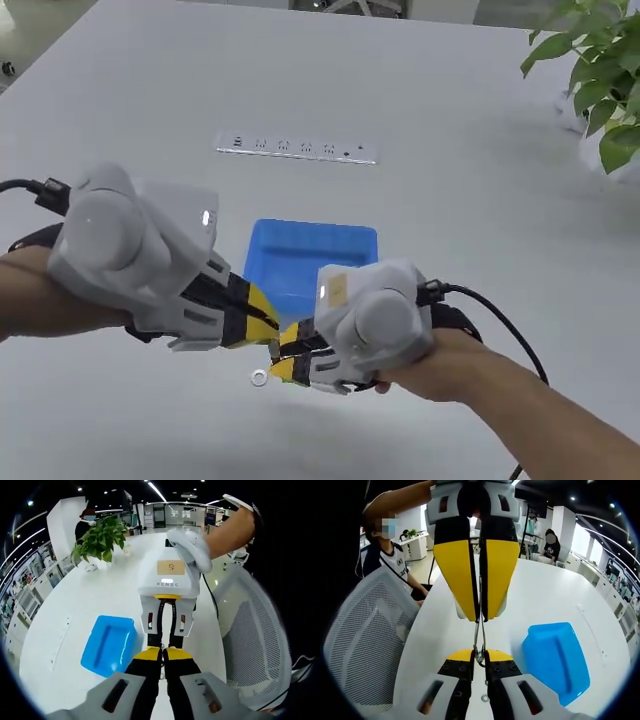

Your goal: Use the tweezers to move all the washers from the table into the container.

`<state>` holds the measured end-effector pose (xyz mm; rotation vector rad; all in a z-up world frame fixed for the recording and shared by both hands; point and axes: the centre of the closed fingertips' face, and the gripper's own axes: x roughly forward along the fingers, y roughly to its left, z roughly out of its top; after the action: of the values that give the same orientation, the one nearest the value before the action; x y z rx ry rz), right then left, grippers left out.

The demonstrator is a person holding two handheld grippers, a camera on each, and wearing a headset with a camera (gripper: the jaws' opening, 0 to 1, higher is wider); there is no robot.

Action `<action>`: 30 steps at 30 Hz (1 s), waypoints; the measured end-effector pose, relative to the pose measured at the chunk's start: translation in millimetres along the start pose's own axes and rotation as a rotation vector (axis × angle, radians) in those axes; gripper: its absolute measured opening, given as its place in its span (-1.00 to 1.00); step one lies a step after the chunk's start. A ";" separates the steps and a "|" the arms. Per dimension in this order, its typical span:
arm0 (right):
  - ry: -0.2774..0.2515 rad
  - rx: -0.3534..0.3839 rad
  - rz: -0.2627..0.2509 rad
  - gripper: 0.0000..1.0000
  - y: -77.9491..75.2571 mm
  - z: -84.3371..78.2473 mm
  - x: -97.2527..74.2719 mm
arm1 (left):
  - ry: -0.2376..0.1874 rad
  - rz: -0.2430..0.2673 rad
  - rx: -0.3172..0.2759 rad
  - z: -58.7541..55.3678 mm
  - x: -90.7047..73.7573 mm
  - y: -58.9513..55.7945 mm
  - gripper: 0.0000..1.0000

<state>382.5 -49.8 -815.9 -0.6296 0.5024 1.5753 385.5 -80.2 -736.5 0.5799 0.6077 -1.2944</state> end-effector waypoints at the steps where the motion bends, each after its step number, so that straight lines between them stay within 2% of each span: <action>1: -0.001 -0.001 -0.002 -0.80 -0.8 0.8 -1.0 | 0.000 0.000 0.001 1.4 -1.0 1.2 -0.88; 13: -0.007 -0.007 -0.021 -0.80 -19.5 8.8 -13.0 | 0.000 -0.008 0.032 13.8 -6.1 16.1 -0.89; 23: -0.017 -0.009 -0.064 -0.80 -46.1 15.0 -26.1 | -0.010 0.002 0.068 30.1 -8.9 41.0 -0.89; 30: -0.017 -0.011 -0.084 -0.80 -64.4 13.3 -32.2 | -0.015 0.000 0.083 36.1 -5.7 55.1 -0.89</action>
<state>446.6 -58.8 -781.7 -0.6379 0.4494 1.5037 441.8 -91.6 -703.8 0.6384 0.5436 -1.3279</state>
